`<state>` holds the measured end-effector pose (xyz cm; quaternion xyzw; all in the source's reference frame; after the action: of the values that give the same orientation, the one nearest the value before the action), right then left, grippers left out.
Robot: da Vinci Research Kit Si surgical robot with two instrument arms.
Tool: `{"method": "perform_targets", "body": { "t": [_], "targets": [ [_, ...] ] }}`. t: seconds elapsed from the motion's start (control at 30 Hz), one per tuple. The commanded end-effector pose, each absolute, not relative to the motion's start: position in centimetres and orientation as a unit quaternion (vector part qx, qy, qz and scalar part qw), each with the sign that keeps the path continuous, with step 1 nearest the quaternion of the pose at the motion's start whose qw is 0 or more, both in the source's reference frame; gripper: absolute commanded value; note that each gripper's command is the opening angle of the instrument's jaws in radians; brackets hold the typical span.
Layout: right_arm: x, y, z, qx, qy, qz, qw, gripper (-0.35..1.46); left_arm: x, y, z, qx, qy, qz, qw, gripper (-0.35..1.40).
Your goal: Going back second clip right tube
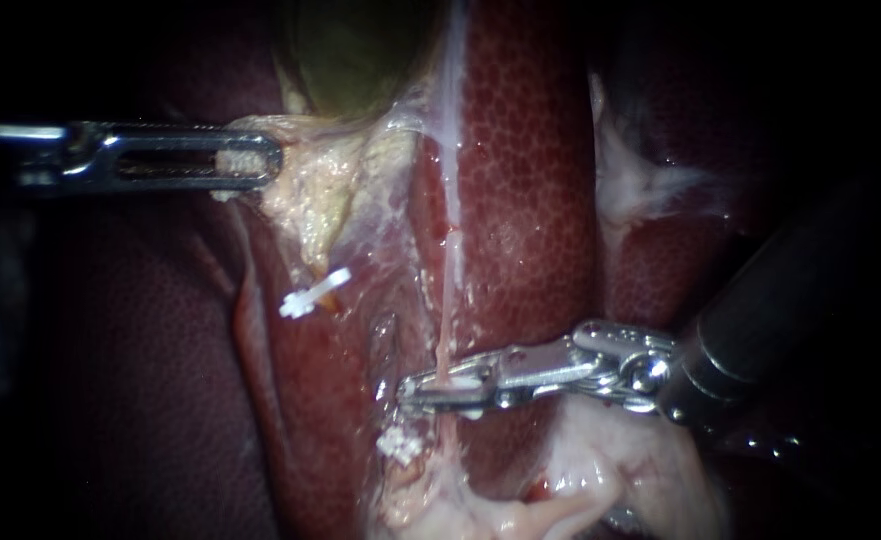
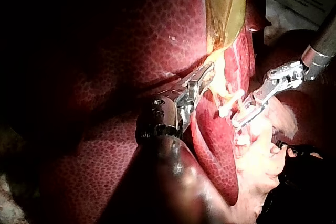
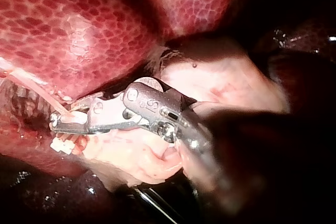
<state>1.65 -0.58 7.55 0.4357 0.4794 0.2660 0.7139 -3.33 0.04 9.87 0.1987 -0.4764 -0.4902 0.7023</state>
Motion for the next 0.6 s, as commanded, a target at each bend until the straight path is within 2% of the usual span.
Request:
{"method": "perform_targets", "body": {
  "t": [0.03, 0.37, 0.4, 0.53, 0.6],
  "targets": [
    [1.65, -0.58, 7.56, 0.436, 0.479, 0.265, 0.714, -0.35, -3.33, 0.04, 9.87, 0.199, -0.476, -0.490, 0.702, -0.35],
    [1.65, -0.57, 7.56, 0.435, 0.481, 0.266, 0.713, -0.32, -3.33, 0.04, 9.87, 0.199, -0.476, -0.490, 0.702, -0.35],
    [1.65, -0.57, 7.55, 0.430, 0.484, 0.271, 0.713, -0.10, -3.33, 0.04, 9.87, 0.199, -0.476, -0.490, 0.702, -0.35],
    [1.69, -0.49, 7.52, 0.418, 0.489, 0.275, 0.715, 0.40, -3.33, 0.04, 9.87, 0.199, -0.476, -0.490, 0.702, -0.35],
    [1.70, -0.42, 7.50, 0.410, 0.494, 0.268, 0.718, 0.51, -3.33, 0.04, 9.87, 0.199, -0.476, -0.490, 0.702, -0.35]
  ]
}}
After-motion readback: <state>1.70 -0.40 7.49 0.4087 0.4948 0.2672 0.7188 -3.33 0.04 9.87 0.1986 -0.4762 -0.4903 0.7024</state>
